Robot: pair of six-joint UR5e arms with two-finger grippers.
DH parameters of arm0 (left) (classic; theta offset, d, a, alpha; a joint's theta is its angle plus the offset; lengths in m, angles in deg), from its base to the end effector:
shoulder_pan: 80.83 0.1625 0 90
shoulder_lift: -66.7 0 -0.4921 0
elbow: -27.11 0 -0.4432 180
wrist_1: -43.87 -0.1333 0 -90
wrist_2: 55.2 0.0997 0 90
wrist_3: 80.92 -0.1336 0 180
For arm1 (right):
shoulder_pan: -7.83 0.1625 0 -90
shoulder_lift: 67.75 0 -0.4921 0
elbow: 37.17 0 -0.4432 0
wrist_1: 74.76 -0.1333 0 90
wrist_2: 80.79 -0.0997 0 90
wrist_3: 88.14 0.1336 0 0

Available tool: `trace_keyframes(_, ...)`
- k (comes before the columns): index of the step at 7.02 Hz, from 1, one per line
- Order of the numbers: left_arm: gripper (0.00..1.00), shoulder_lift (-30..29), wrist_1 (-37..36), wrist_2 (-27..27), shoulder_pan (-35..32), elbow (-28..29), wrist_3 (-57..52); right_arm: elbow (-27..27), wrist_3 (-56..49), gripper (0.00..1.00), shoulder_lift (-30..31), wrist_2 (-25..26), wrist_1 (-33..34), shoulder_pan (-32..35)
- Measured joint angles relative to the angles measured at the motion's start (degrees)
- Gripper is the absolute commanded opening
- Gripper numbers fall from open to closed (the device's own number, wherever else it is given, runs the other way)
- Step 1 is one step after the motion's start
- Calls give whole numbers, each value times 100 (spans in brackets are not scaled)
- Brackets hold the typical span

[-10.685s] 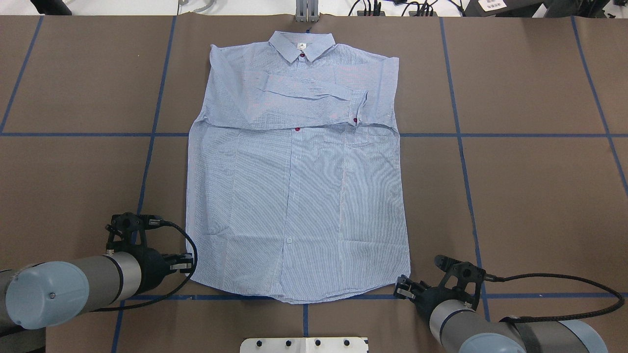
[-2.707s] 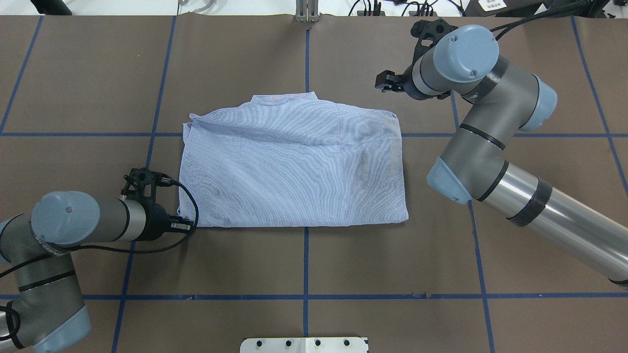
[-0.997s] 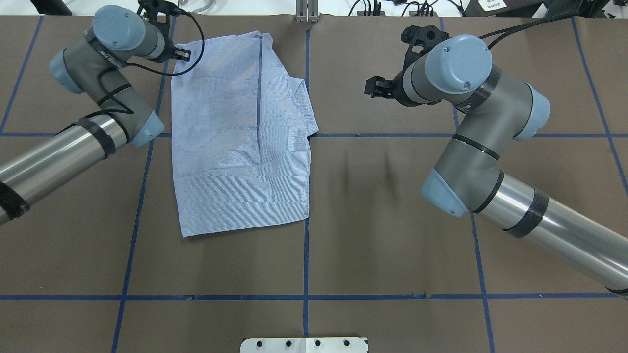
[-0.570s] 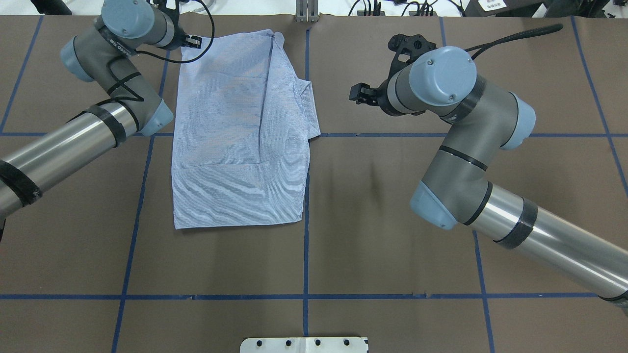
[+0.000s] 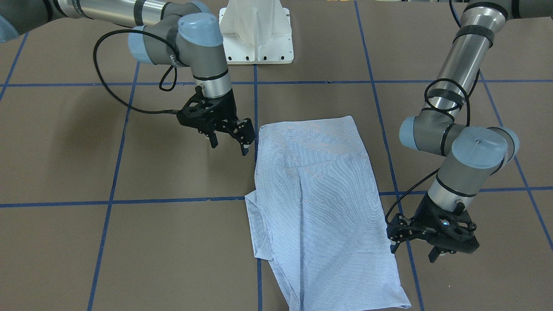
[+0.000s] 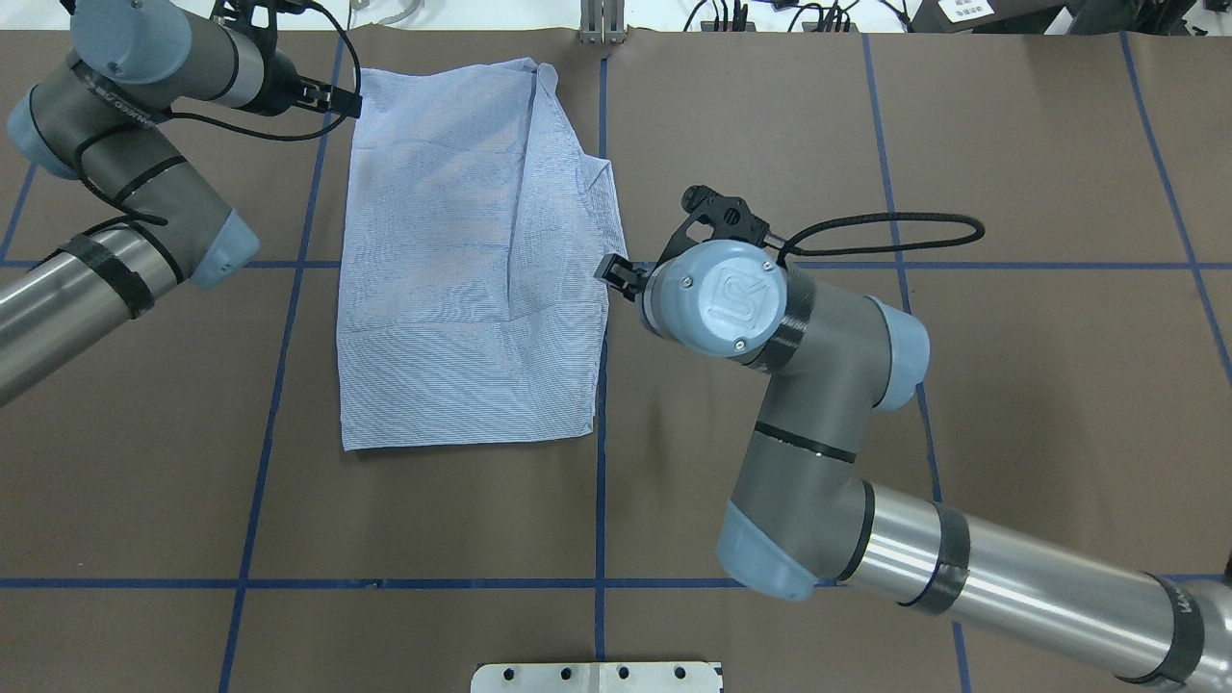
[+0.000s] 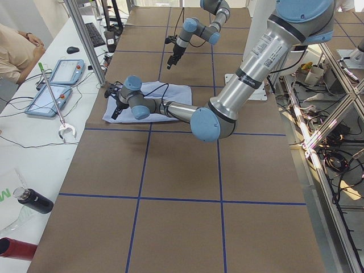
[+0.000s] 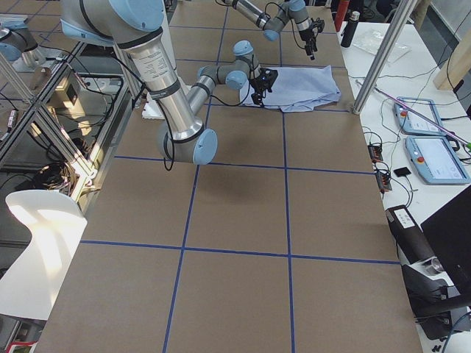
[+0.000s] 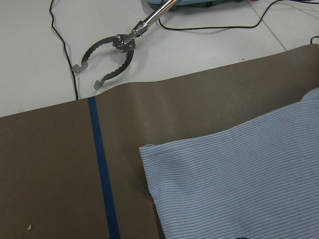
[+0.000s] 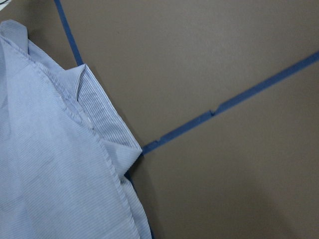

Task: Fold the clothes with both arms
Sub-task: 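Move the right gripper to the shirt's opposite side edge nearest the robot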

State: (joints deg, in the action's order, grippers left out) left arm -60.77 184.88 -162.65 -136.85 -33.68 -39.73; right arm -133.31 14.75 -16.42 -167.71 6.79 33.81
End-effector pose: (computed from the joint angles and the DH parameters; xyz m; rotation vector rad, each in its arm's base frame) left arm 0.4248 -0.7972 0.4688 0.6436 0.8443 0.0437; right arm -0.6472 -0.4717 0.2343 0.1585 -0.9357 0.6529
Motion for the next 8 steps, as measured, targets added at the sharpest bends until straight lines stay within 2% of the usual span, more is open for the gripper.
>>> trace_keyframes(1, 100, 57, 3, -18, -2, -71, 2, 35, 440, 91, -132, 175, 187, -273)
trace_keyframes(2, 100, 96, 4, -21, -3, -126, 2, 192, 746, 77, -299, 399, 273, -497)
trace_keyframes(3, 100, 156, 5, -22, -1, -211, 3, 455, 941, 74, -500, 512, 301, -617)
trace_keyframes(5, 100, 248, 5, -22, 3, -325, 3, 845, 1113, 73, -738, 575, 308, -729)
trace_keyframes(8, 100, 272, 5, -22, 3, -345, 3, 1075, 1167, 71, -771, 714, 316, -871)
